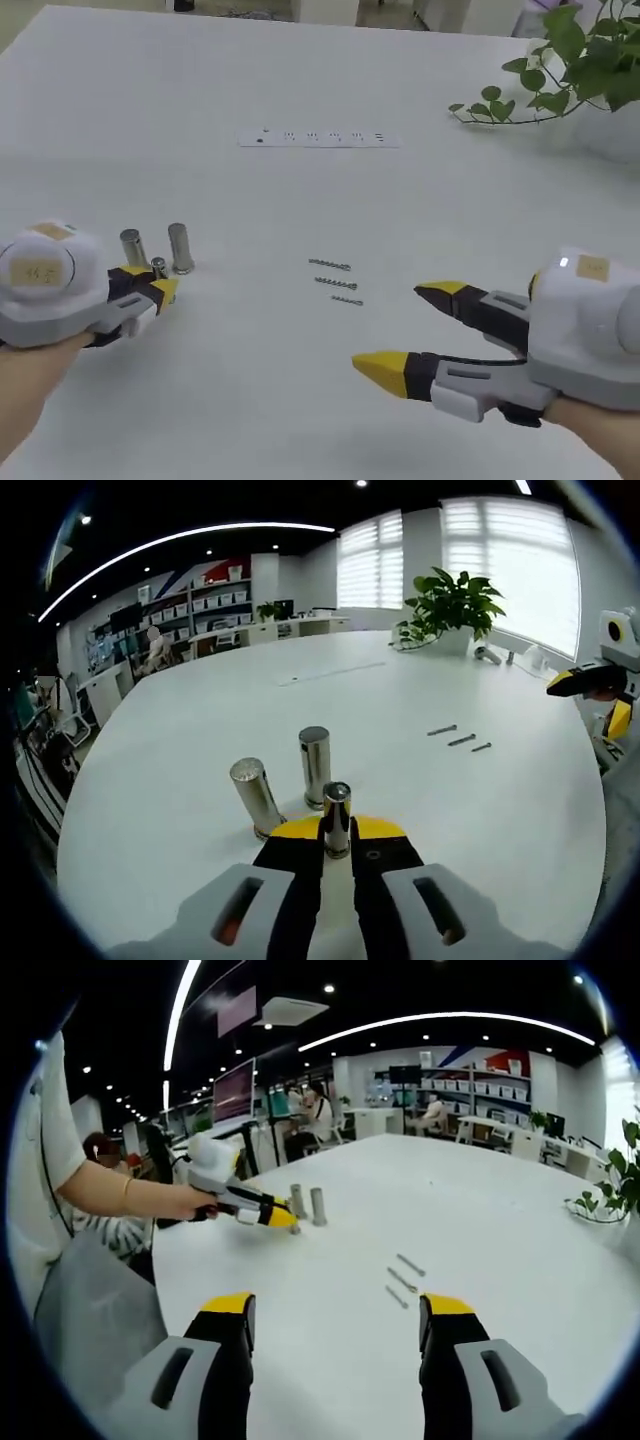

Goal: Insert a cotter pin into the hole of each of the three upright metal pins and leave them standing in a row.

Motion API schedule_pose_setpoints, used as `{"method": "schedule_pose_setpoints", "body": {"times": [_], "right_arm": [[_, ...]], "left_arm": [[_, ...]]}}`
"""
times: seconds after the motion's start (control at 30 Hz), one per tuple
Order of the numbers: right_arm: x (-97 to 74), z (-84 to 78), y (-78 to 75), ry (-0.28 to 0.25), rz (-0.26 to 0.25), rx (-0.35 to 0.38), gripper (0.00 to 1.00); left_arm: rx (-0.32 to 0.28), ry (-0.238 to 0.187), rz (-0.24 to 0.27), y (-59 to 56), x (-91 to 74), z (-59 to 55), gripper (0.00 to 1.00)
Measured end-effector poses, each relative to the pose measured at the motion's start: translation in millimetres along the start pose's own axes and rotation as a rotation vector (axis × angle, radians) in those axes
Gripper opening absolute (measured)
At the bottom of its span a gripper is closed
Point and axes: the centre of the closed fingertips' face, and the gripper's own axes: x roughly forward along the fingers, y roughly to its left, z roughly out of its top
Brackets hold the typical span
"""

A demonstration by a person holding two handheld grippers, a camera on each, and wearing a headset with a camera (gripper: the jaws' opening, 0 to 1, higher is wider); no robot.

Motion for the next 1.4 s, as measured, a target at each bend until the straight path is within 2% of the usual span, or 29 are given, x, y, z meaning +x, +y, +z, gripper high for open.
{"method": "schedule_pose_setpoints", "body": {"times": [0.43,0.73,0.97,1.1,1.17,1.23,1.4], "right_arm": [[2.3,-2.8,0.1,0.006,0.0,0.004,0.67],[7.4,-1.3,3.9,0.002,0.009,0.002,0.67],[7.6,-0.7,2.1,0.001,-0.011,-0.01,0.66],[7.2,-1.8,-3.1,0.004,-0.038,-0.001,0.66],[7.4,-2.1,-4.1,0.006,-0.044,-0.001,0.66],[7.8,-2.1,-4.4,0.006,-0.047,0.0,0.66],[9.8,-0.3,-3.5,0.0,-0.048,0.004,0.65]], "left_arm": [[0.009,-0.015,0.026,0.8,2.1,0.1,0.07],[-0.065,-0.029,0.117,-3.7,6.5,3.3,0.07],[-0.103,-0.02,0.184,-6.1,4.7,1.8,0.07],[-0.128,-0.019,0.231,-10.2,1.4,1.4,0.07],[-0.175,-0.024,0.254,-12.1,0.3,1.4,0.07],[-0.19,-0.026,0.263,-15.7,0.0,1.7,0.07],[-0.197,-0.012,0.3,-23.2,-0.3,0.2,0.07]]}}
